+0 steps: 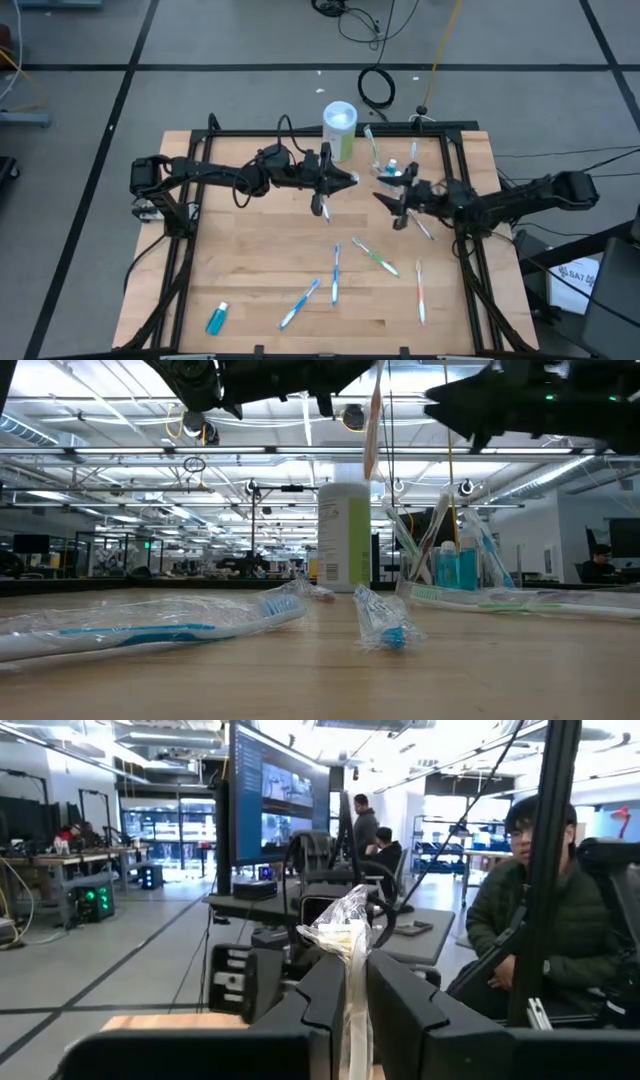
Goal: Pick & Place toothbrushing station
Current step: Put the left orange toothbrush into the transparent organizer
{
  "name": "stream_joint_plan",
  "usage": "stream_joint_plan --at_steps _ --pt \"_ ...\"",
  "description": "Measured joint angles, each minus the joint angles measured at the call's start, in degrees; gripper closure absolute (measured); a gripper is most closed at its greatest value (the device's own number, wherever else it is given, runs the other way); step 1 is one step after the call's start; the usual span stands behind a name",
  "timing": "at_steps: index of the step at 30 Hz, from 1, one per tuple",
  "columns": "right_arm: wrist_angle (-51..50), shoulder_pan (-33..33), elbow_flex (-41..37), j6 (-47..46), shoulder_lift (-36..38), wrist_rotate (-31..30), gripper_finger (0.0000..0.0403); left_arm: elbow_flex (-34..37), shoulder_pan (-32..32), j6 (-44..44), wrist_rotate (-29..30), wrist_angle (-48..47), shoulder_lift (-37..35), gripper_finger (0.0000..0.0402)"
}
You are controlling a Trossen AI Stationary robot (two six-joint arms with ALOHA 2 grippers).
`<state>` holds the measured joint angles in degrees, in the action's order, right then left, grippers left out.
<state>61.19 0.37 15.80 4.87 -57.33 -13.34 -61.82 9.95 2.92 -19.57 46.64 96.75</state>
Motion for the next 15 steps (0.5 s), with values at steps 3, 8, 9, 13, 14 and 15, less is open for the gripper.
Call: stream_joint_plan --at_steps 3,8,9,13,14,15 --pt "-5.22 1.77 4.95 -2.48 -3.85 2.18 0.0202 0.0 -0.08 0.02 0.0 -0.34 0.0 0.036" --pt "-7.65 3.78 11.45 -6.63 -10.91 7.67 0.0202 0.0 -0.08 -0.07 0.0 -0.47 0.0 0.036" --pt "-7.7 4.04 12.36 -6.89 -12.23 7.67 0.0202 0.0 -0.08 -0.07 0.02 -0.49 0.0 0.036" --pt "-7.45 4.69 14.72 -7.29 -15.69 9.72 0.0202 0.0 -0.06 -0.14 0.07 -0.67 0.0 0.036" --pt "-7.22 4.89 15.12 -7.27 -16.33 10.67 0.0202 0.0 -0.08 -0.14 0.05 -0.93 0.0 0.036" --pt "-6.76 4.95 15.18 -7.28 -16.73 11.3 0.0202 0.0 -0.08 -0.18 0.04 -1.09 0.0 0.036"
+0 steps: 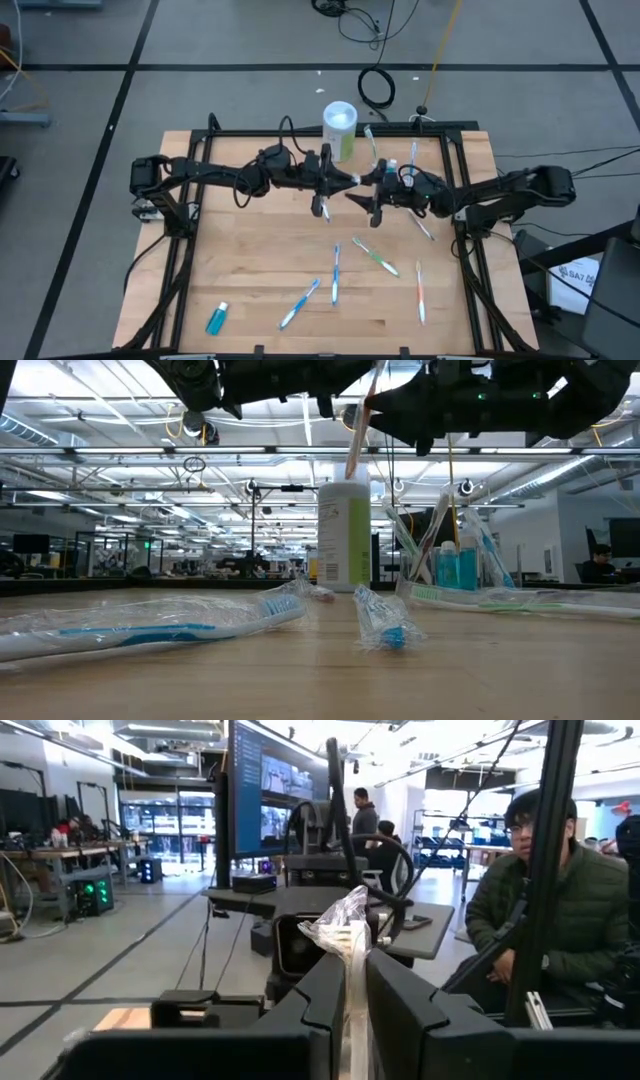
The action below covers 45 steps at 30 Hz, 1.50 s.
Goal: Pick & Place toothbrushing station
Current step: Put the left orange toothbrush into the transparent organizer
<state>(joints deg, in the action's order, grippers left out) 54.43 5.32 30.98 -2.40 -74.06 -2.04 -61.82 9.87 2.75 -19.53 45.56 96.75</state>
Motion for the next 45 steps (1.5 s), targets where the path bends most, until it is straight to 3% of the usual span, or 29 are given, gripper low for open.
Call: stream_joint_plan --at_steps 11,27,36,40,45 --pt "5.64 0.29 0.13 2.97 -0.13 0.96 0.0212 0.0 0.0 -0.79 0.06 -0.92 0.0 0.036" --pt "4.81 0.26 0.1 3.77 0.82 1.09 0.0387 0.0 0.2 -0.57 0.76 -1.84 -0.04 0.036" --pt "-1.57 0.31 0.05 2.22 3.36 -0.81 0.037 0.0 0.11 -3.77 3.1 -4.84 -0.07 0.0357" --pt "-7.75 0.29 0.02 1.89 7.17 -3.45 0.0383 0.0 0.2 -5.72 3.6 -7.6 -0.07 0.0328" --pt "-16.93 0.24 0.05 1.16 13.83 -4.8 0.039 0.02 0.04 -6.53 5.19 -10.0 0.02 0.0258"
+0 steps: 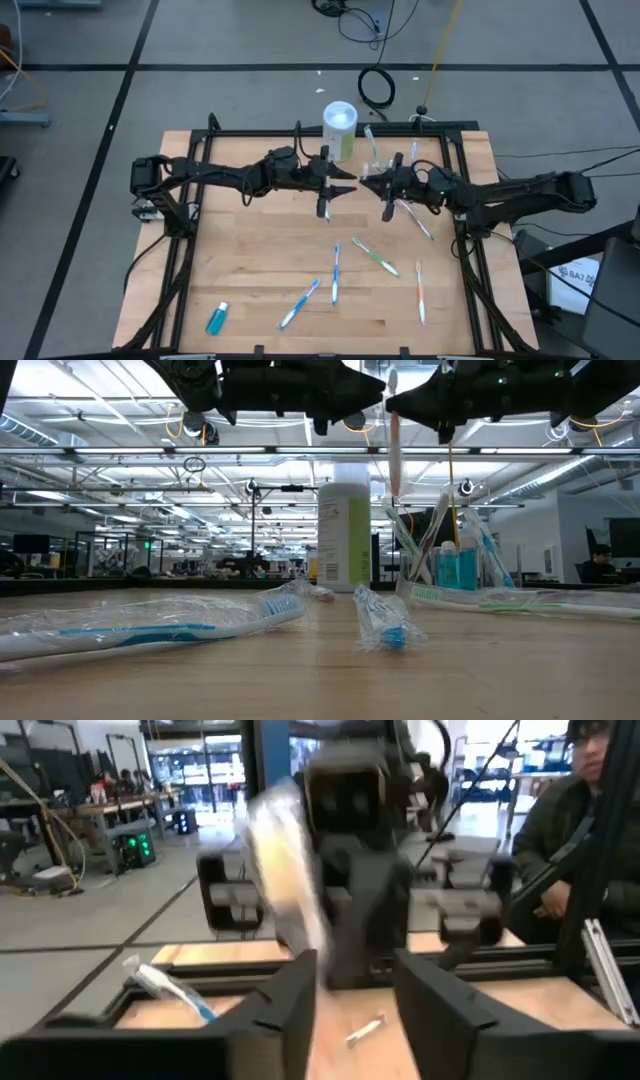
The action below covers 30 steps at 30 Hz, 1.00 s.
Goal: Pick & Place toothbrushing station
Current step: Put the left orange toothbrush into the transparent organizer
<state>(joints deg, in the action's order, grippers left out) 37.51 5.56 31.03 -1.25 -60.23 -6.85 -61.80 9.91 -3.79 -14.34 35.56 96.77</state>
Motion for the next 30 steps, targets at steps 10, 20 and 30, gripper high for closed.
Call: stream_joint_plan --at_steps 10,20,30 --pt "-26.25 -0.04 0.0 1.23 19.88 -27.28 0.0388 0.0 0.11 -1.1 1.3 -7.5 0.0 0.0164" --pt "-37.51 -0.02 -3.51 -5.08 24.34 -38.68 0.0384 0.0 0.14 -2.1 1.36 -10.71 0.0 0.016" --pt "-30.48 0.11 -14.82 -11.15 24.17 -48.89 0.0384 0.0 0.18 -2.12 1.43 -13.81 0.0 0.016"
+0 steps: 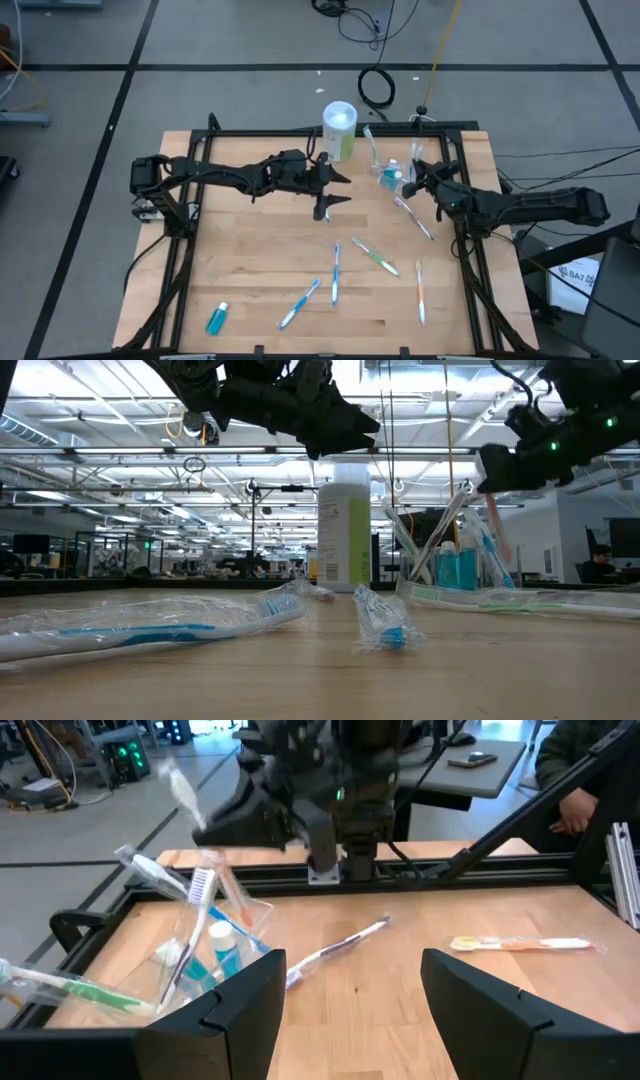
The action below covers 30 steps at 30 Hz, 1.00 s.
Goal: Pick & Place toothbrushing station
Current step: Put the left orange toothbrush into the transparent organizer, then put the left purple toothbrush into the transparent organizer
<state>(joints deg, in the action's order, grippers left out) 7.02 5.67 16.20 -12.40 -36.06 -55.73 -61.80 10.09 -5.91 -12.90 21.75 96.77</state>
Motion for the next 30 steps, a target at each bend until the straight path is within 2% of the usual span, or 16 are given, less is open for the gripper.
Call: stream_joint_plan --at_steps 5,8,14,25,30 --pt "16.11 -0.02 -9.24 1.09 0.03 0.21 0.0384 0.0 0.0 0.07 0.02 0.24 0.0 0.016" --pt "21.99 -0.01 -12.91 4.36 -0.07 1.83 0.0383 0.0 0.0 0.11 0.02 0.27 -0.02 0.016" --pt "21.65 -0.04 -13.87 4.19 0.01 3.5 0.0372 0.0 0.0 0.42 0.04 -0.05 -0.02 0.016" --pt "22.09 -0.04 -13.98 5.59 0.03 3.53 0.0265 0.0 0.0 1.19 0.09 -1.18 -0.02 0.016" --pt "22.92 -0.04 -12.03 9.76 0.03 3.44 0.0233 0.0 0.0 1.49 3.96 -3.36 -0.02 0.016"
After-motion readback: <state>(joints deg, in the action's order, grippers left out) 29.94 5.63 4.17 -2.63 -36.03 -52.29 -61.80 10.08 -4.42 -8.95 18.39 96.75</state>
